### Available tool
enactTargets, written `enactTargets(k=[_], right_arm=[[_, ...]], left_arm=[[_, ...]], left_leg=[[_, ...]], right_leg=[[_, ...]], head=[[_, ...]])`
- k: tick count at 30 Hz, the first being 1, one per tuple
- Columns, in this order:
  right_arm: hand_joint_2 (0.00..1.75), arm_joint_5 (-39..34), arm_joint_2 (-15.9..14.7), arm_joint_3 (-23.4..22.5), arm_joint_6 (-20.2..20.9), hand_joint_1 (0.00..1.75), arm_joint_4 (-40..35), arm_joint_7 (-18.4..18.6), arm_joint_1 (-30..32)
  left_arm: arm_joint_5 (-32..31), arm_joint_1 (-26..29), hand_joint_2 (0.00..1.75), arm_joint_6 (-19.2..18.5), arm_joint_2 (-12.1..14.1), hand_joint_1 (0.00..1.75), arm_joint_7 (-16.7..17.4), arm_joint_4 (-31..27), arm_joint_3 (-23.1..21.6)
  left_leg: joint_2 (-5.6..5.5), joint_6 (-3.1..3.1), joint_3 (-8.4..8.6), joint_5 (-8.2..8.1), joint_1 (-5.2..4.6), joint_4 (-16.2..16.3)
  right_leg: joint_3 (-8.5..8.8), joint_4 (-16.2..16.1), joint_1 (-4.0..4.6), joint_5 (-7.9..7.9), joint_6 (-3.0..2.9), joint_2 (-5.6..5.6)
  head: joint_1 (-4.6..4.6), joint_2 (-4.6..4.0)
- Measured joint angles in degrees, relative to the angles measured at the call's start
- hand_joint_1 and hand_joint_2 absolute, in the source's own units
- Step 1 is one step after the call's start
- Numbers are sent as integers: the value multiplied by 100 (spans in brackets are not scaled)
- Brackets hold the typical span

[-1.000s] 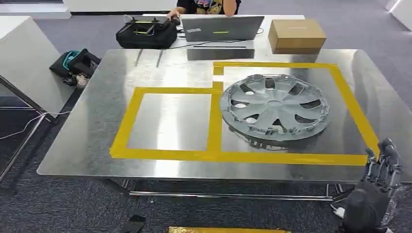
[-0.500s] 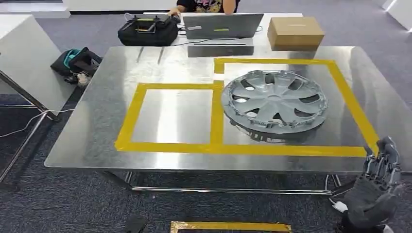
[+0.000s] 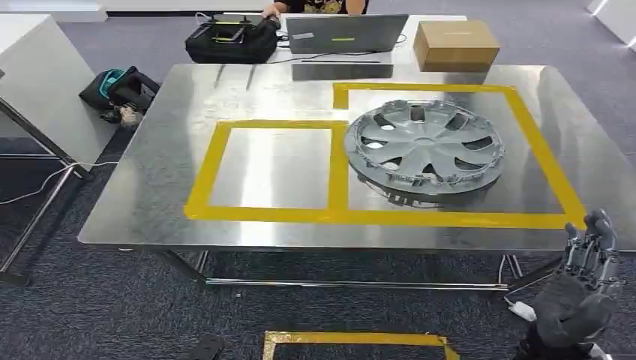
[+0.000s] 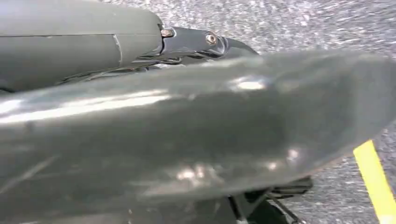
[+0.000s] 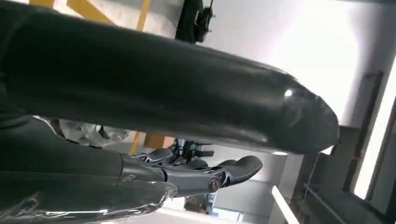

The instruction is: Take the parts from the cabinet and place them on the table.

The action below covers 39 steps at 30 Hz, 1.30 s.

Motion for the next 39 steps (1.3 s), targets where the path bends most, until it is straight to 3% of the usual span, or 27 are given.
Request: enactTargets(k=[2, 3, 4, 6, 7, 8, 9, 11, 12, 13, 16, 17, 18, 19, 21, 22, 23, 25, 27, 28, 32, 33, 34, 36, 37, 38, 39], right_arm=[[0, 2, 2, -59, -26, 0, -24, -7, 13], [0, 5, 2, -103, -28, 0, -37, -7, 21], [0, 2, 2, -140, -33, 0, -46, -9, 16], [0, 2, 2, -177, -42, 0, -46, -7, 26], [0, 5, 2, -190, -42, 0, -46, -7, 35], [0, 5, 2, -208, -42, 0, -46, -7, 39], [0, 5, 2, -223, -42, 0, -46, -7, 39], [0, 5, 2, -249, -42, 0, -48, -9, 36], [0, 5, 2, -256, -42, 0, -52, -9, 24], [0, 5, 2, -258, -39, 0, -57, -9, 13], [0, -39, 24, -322, -96, 0, -68, 45, 39], [0, -150, 74, -410, -136, 0, -61, 115, 25], [0, -289, 129, -523, -131, 0, -57, 184, -1], [0, -457, 210, -680, -65, 0, -39, 205, -21], [0, -524, 399, -1135, 93, 0, 109, 249, -91], [0, -544, 498, -1423, 218, 0, 253, 271, -169], [0, -555, 588, -1734, 364, 0, 423, 271, -256], [0, -527, 740, -2367, 627, 0, 833, 277, -445], [0, -404, 840, -2937, 776, 0, 1306, 273, -656], [0, -308, 872, -3219, 811, 0, 1582, 271, -759], [0, -168, 866, -4328, 769, 0, 3086, 291, -1227], [0, -129, 835, -4632, 715, 0, 3544, 223, -1338], [0, -59, 772, -4934, 652, 0, 4045, 179, -1442], [0, 9, 645, -5463, 584, 0, 4962, 112, -1620], [0, 22, 610, -5640, 573, 0, 5269, 76, -1662], [0, 55, 590, -5797, 548, 0, 5568, 48, -1697], [0, 133, 549, -5921, 484, 0, 5850, 58, -1744]], left_arm=[[4, 8, 0, -2, -7, 0, -2, 0, 0], [4, 2, 0, -4, -9, 0, -2, 0, 0], [4, -1, 0, -7, -9, 0, -2, 0, 2], [4, 6, 0, -11, -20, 0, -2, 0, 2], [9, 7, 0, -13, -22, 0, -2, 0, 2], [11, 7, 0, -13, -24, 0, -2, 0, 2], [13, 7, 0, -13, -24, 0, -2, 0, 2], [13, 7, 0, -18, -31, 0, -2, 0, 2], [13, 6, 0, -18, -35, 0, -2, 0, 2], [13, 0, 0, -18, -31, 0, -2, 0, 2], [24, 7, 0, -26, -33, 0, -7, 0, 2], [33, 4, 0, -26, -28, 0, -7, 0, 2], [37, 3, 0, -26, -35, 0, -7, 0, 2], [39, 3, 0, -22, -44, 0, -4, 0, 2], [59, 5, 0, -20, -44, 0, 2, 0, 2], [85, 9, 0, -20, -44, 0, 9, 0, 2], [100, 11, 0, -18, -46, 0, 9, 0, 2], [127, 8, 0, -18, -44, 0, 7, 0, 2], [160, -1, 0, -18, -44, 0, -4, 0, 0], [173, -16, 0, -18, -44, 0, -13, 0, 0], [221, -3, 0, -9, -46, 0, -57, 0, 2], [229, -13, 0, -7, -50, 0, -63, 0, 2], [251, -19, 0, -5, -50, 0, -70, 0, 0], [275, -9, 0, -2, -52, 0, -70, 0, 2], [278, -2, 0, -2, -52, 0, -70, 0, 2], [278, 2, 0, -2, -50, 0, -70, 0, 2], [286, 4, 0, -2, -50, 0, -70, 0, 0]], left_leg=[[13, 126, -19, 90, 22, -61], [28, 165, -46, 118, 23, -59], [28, 203, -75, 143, 22, -58], [38, 226, -147, 193, 3, -51], [40, 227, -180, 219, -9, -49], [40, 224, -206, 243, -16, -48], [38, 218, -226, 264, -19, -48], [31, 190, -242, 290, -16, -36], [29, 170, -250, 300, -19, -20], [22, 136, -289, 301, -64, 34], [25, 39, -335, 387, -35, 15], [19, 17, -358, 380, -36, 29], [25, -24, -403, 256, -31, 100], [25, -67, -507, -1, -23, 380], [27, -122, -863, -511, 9, 1293], [27, -131, -1001, -660, 15, 1677], [27, -133, -1020, -665, 18, 1788], [27, -104, -665, -331, 18, 1251], [27, -45, -51, 51, 15, 231], [25, -18, 74, -1, -11, -49], [13, 142, -16, 104, -33, -96], [27, 185, -24, 163, 1, -129], [22, 226, -56, 189, 1, -129], [19, 258, -140, 242, -10, -123], [22, 258, -179, 269, -17, -120], [26, 251, -212, 294, -22, -117], [29, 236, -235, 320, -21, -114]], right_leg=[[-23, -17, -22, 33, 76, 2], [-119, 112, -20, -135, 84, 2], [-240, 467, -15, -413, 96, 5], [-615, 1489, -4, -930, 115, 5], [-714, 1805, -1, -1051, 116, 5], [-680, 1836, 0, -1041, 112, 5], [-490, 1595, 3, -906, 101, 5], [201, 495, 2, -483, 69, 2], [467, 28, -2, -460, 66, 5], [513, -66, 12, -471, 39, 24], [441, 1, 49, -413, -54, 45], [416, -29, 10, -372, -117, 31], [396, -29, 5, -344, -155, 24], [360, -29, 1, -316, -197, 13], [265, -24, 4, -253, -217, -3], [215, -21, 6, -220, -218, -6], [172, -21, 6, -189, -214, -6], [111, -21, 6, -133, -191, -6], [84, -21, 4, -85, -149, -3], [53, -7, 37, -66, -120, -5], [10, -80, 15, 81, 52, -26], [-54, -27, -1, 0, 72, -16], [-139, 173, 2, -226, 92, -12], [-506, 1133, 1, -777, 133, -10], [-656, 1555, 0, -963, 143, -9], [-702, 1760, 0, -1023, 152, -11], [-598, 1663, -1, -952, 158, -12]], head=[[2, 0], [16, 0], [31, 0], [33, 0], [33, 0], [31, 0], [33, 0], [35, 0], [35, 0], [33, 0], [22, 0], [33, 0], [15, 0], [-17, 0], [-21, 0], [-22, 0], [-19, 0], [-17, 0], [-22, 0], [-22, 0], [-15, 0], [-11, 0], [20, 0], [57, 0], [55, 0], [53, 0], [53, 0]])
